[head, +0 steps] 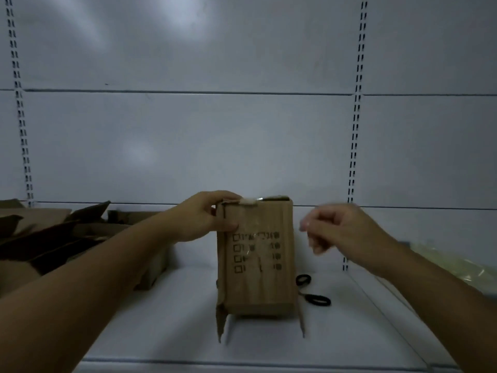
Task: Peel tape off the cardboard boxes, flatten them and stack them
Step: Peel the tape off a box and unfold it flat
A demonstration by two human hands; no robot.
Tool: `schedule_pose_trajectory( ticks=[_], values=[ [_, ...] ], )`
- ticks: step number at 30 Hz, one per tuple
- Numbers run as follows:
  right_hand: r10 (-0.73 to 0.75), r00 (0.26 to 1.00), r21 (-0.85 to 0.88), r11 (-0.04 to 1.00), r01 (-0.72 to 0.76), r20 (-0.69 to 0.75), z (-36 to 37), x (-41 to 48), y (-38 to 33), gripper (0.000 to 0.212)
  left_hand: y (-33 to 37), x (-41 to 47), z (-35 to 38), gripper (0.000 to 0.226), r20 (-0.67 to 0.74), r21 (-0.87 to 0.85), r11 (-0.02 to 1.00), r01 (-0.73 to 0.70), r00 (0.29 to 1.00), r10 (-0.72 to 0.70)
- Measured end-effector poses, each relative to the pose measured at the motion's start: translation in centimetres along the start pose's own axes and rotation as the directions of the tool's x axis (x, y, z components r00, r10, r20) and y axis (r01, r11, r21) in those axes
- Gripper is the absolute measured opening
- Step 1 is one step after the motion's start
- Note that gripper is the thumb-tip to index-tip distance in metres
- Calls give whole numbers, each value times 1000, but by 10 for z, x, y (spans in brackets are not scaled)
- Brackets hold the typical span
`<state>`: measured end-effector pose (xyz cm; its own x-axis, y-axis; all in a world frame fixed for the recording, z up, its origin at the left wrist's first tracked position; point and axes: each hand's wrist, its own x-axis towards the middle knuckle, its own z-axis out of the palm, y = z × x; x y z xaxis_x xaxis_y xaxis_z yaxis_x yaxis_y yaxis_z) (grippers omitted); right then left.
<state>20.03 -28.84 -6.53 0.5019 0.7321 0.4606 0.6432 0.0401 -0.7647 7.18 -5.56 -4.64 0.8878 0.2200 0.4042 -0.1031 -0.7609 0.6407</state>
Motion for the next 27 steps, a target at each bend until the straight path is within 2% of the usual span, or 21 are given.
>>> schedule_pose_trajectory(
  ticks=[1, 2, 3, 5, 7, 9, 12, 16, 19, 21, 23, 25, 27],
  values=[
    [-107, 984, -21, 994, 105, -146, -3, 4, -1, 5, -1, -3, 5, 42, 43, 30, 1000, -9, 999, 8],
    [-190, 963, -114, 979, 171, -191, -3, 8, 1, 6, -3, -6, 11, 46, 63, 28, 1000, -11, 998, 9],
    [-237, 961, -240, 950, 199, -142, 0, 12, 6, 20, -8, -8, 17, 47, 74, 7, 1000, -12, 997, 12],
    [-174, 982, -423, 886, 187, 69, 10, 19, 29, 55, -20, -14, 26, 48, 118, 7, 1000, 0, 993, -1],
    [-132, 973, -479, 852, 210, 190, 25, 21, 48, 69, -32, -18, 33, 49, 172, 100, 995, 28, 984, -45],
    [-240, 960, -459, 843, 281, 148, 37, 21, 65, 65, -42, -21, 39, 49, 157, 150, 988, 39, 986, -63],
    [-340, 940, -508, 805, 305, 25, 49, 15, 78, 60, -48, -24, 49, 49, 62, 127, 991, 42, 997, -50],
    [-401, 915, -599, 742, 301, -37, 54, 3, 86, 58, -36, -30, 68, 47, -3, -119, 988, 95, 995, -96],
    [-456, 886, -660, 692, 293, -86, 57, -2, 90, 50, -25, -43, 89, 52, -154, -110, 994, 1, 988, -18],
    [-482, 870, -685, 669, 288, -105, 57, -2, 89, 44, -26, -56, 108, 63, -300, -202, 978, -45, 954, -18],
    [-490, 865, -679, 672, 295, -109, 58, -2, 89, 39, -36, -67, 126, 59, -472, -279, 959, -41, 876, -100],
    [-479, 870, -638, 708, 304, -117, 60, 0, 89, 35, -46, -73, 139, 48, -626, -146, 989, -16, 776, -80],
    [-465, 874, -608, 737, 295, -141, 64, 1, 89, 33, -47, -76, 150, 43, -670, -140, 990, -2, 736, -93]
  ],
)
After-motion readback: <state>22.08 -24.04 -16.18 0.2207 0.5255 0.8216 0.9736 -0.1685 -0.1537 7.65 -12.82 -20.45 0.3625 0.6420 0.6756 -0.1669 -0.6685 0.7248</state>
